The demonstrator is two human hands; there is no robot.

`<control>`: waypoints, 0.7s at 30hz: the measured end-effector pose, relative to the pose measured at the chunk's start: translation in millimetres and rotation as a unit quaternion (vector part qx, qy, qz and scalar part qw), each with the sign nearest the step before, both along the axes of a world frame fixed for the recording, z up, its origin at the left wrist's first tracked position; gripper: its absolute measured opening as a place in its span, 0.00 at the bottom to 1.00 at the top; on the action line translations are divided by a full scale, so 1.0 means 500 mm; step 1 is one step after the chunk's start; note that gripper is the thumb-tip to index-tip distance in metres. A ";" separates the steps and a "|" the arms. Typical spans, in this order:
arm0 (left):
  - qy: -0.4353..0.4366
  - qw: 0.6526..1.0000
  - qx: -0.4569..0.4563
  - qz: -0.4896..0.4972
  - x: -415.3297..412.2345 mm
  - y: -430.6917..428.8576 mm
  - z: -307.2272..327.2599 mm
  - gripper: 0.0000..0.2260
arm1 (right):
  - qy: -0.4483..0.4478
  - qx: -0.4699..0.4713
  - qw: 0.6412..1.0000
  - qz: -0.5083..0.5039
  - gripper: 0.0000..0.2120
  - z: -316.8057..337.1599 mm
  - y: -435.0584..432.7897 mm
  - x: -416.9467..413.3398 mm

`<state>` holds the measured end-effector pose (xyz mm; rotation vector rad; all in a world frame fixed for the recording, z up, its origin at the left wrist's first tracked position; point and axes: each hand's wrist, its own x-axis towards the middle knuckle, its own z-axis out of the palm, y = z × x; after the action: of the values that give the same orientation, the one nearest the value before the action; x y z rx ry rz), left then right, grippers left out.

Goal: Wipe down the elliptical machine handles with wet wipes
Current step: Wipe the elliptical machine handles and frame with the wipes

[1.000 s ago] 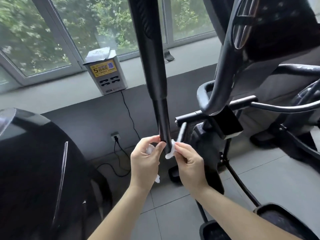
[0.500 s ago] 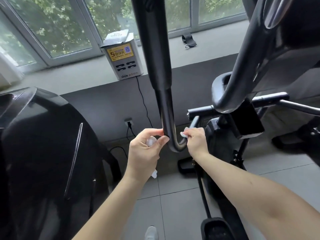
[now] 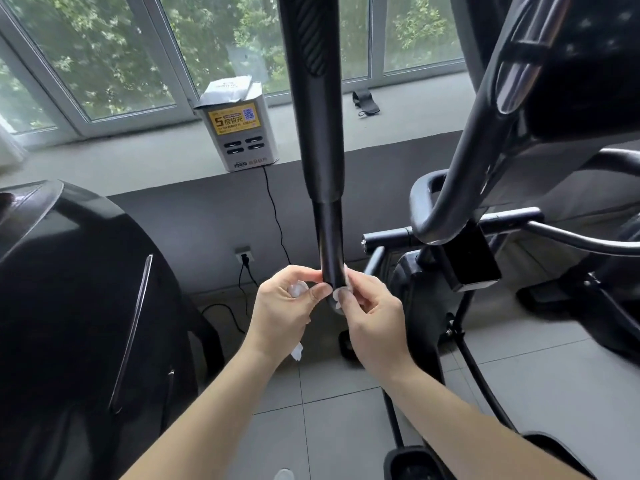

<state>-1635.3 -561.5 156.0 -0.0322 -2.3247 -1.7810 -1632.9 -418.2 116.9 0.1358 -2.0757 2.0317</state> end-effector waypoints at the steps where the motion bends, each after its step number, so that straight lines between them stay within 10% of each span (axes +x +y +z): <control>1: -0.002 1.000 -0.005 -0.008 -0.003 -0.005 0.000 0.03 | -0.004 -0.023 1.000 -0.006 0.12 0.019 0.003 0.004; 13: -0.017 0.991 -0.047 -0.125 -0.044 -0.066 0.015 0.07 | 0.165 0.020 0.966 -0.198 0.11 0.192 -0.050 -0.006; 21: -0.007 0.971 -0.054 -0.233 -0.089 -0.111 0.000 0.04 | -0.146 0.069 0.953 -0.255 0.08 0.043 -0.108 0.053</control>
<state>-1679.9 -617.1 156.2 -0.6336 -2.5773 -1.8395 -1606.6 -472.0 138.5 -0.6489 -2.1248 1.6647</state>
